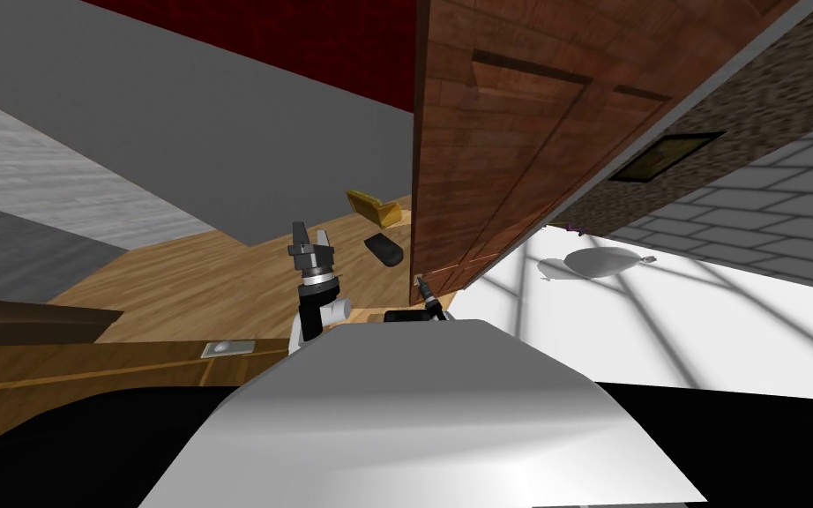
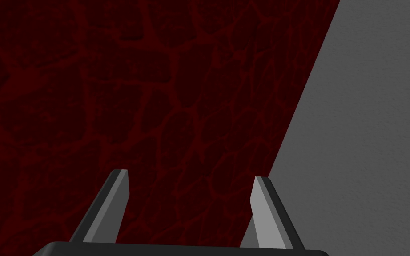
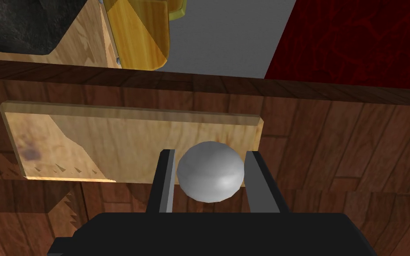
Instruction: Push the door open
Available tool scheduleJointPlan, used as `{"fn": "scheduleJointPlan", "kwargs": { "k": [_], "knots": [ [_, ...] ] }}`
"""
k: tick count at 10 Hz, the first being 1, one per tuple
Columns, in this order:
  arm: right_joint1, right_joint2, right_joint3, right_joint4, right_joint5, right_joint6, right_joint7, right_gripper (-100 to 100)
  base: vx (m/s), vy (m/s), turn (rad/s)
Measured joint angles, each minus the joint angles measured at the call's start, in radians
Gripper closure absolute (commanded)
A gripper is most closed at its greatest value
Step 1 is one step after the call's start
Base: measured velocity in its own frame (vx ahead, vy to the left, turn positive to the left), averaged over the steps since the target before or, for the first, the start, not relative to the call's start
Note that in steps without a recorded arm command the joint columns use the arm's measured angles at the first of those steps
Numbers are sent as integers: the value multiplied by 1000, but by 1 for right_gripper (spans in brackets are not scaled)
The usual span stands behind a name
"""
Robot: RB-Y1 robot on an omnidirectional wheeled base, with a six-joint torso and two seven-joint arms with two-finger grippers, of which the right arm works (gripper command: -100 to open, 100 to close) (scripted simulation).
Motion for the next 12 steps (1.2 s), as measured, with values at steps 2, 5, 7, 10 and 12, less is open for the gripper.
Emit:
{"fn": "scheduleJointPlan", "kwargs": {
  "k": [2, 5, 7, 10, 12],
  "knots": [
    [1, 0, 1, 1, 1, 1, 0, 100, -9, -3, -3],
    [5, -2, -2, 9, -1, 1, 2, 100, 89, 50, -28],
    [1, -6, -15, 20, -9, 6, 7, 100, 197, 108, -45],
    [-24, -11, -45, 34, -24, -5, 15, 100, 157, 80, -48],
    [-24, -23, -72, 29, -39, 0, 18, 100, 184, 129, -121]
  ]
}}
